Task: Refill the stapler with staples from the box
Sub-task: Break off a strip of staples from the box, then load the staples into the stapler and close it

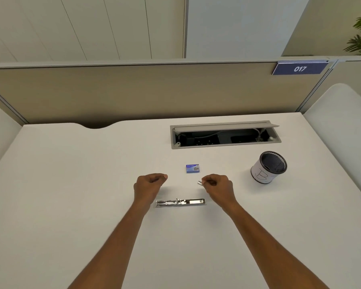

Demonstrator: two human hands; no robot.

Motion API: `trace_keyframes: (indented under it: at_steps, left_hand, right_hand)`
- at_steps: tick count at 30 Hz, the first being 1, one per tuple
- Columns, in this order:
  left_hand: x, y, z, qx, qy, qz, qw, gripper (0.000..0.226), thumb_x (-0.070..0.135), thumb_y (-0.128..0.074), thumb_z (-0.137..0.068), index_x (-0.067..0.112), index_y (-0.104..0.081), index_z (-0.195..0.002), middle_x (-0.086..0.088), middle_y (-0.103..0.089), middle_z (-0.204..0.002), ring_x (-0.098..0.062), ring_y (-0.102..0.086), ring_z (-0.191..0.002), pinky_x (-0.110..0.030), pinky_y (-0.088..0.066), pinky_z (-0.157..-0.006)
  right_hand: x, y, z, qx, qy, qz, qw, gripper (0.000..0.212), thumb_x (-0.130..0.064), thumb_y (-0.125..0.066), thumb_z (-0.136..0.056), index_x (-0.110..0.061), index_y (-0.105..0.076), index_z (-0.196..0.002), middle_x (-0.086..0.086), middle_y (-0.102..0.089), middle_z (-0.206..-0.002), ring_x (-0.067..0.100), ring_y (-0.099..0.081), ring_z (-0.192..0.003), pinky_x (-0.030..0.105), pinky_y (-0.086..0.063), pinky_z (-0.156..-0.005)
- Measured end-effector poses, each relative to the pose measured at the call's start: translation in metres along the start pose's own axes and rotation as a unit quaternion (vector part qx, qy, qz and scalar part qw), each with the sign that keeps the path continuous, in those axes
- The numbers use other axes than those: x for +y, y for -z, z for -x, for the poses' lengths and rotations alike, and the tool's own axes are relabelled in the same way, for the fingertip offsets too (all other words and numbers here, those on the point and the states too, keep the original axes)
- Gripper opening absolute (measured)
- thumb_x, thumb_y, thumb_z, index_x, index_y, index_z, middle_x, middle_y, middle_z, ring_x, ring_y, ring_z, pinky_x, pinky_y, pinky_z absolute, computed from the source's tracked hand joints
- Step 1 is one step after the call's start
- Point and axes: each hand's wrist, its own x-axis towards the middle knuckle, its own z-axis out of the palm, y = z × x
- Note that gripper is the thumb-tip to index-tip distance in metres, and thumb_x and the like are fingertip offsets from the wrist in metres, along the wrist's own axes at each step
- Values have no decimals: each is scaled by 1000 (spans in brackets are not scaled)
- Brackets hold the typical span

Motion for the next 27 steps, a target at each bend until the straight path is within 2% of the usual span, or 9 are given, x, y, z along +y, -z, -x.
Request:
trace_keyframes:
  at_steps: [3, 7, 9, 11, 14, 16, 20, 23, 27]
  left_hand:
    - [-12, 7, 16, 10, -3, -17, 1000, 10, 30, -82, -84, 23, -84, -91, 11, -78, -81, -6, -67, -80, -19, -50, -81]
    - [-28, 13, 35, 15, -24, -43, 999, 12, 30, -81, -86, 24, -84, -96, 12, -80, -89, 12, -65, -86, -8, -44, -73]
    - [-34, 15, 41, 25, -39, -56, 997, 14, 28, -80, -86, 23, -83, -99, 11, -79, -89, 8, -68, -84, -16, -49, -78]
    - [-41, 19, 47, 39, -60, -74, 995, 17, 25, -80, -87, 20, -81, -104, 9, -79, -93, 0, -70, -84, -24, -54, -82]
    - [-53, 23, 52, 44, -98, -103, 989, 29, 19, -82, -85, 18, -75, -114, 6, -74, -105, -10, -69, -86, -10, -46, -75]
    - [-61, 24, 54, 36, -114, -128, 985, 38, 15, -84, -83, 16, -72, -120, 3, -69, -111, -14, -65, -84, -11, -44, -73]
    - [-73, 24, 52, -6, -137, -221, 966, 50, 12, -85, -80, 11, -68, -127, 1, -56, -113, -20, -60, -86, -17, -41, -80]
    - [-78, 24, 49, -26, -139, -251, 958, 48, 11, -83, -81, 11, -70, -127, -2, -56, -113, -21, -61, -86, -24, -45, -82]
    - [-76, 24, 45, -38, -148, -269, 951, 41, 13, -79, -84, 16, -71, -125, -1, -56, -110, -24, -61, -89, -32, -51, -87]
  right_hand:
    - [4, -4, 18, -13, 33, 27, 999, 9, -16, -74, -87, -15, -80, -93, -8, -76, -88, 4, -69, -72, 13, -47, -76]
    - [12, -10, 37, -11, 65, 41, 997, 11, -12, -78, -83, -17, -79, -92, -10, -73, -85, -2, -61, -61, 8, -43, -70]
    - [17, -12, 43, -9, 85, 47, 995, 16, -8, -79, -81, -15, -78, -95, -6, -73, -92, -3, -59, -66, 4, -42, -69]
    - [22, -14, 49, -12, 111, 67, 991, 21, -5, -79, -80, -13, -77, -99, -1, -70, -101, 1, -60, -80, 8, -44, -74]
    - [28, -15, 54, -20, 123, 107, 986, 30, -8, -79, -80, -14, -75, -109, 4, -63, -110, 16, -62, -98, 26, -50, -85]
    - [31, -15, 55, -25, 114, 122, 986, 36, -9, -79, -80, -14, -73, -115, 4, -59, -114, 18, -61, -102, 28, -50, -89]
    - [34, -18, 54, -46, 97, 147, 983, 46, -6, -78, -80, -11, -69, -125, 6, -58, -118, 22, -62, -101, 34, -53, -93]
    - [35, -21, 54, -56, 86, 164, 981, 44, -4, -76, -82, -10, -68, -126, 8, -59, -117, 19, -58, -92, 32, -52, -92]
    - [35, -25, 52, -52, 88, 184, 978, 36, -3, -69, -86, -10, -71, -121, 9, -59, -112, 25, -63, -96, 23, -43, -83]
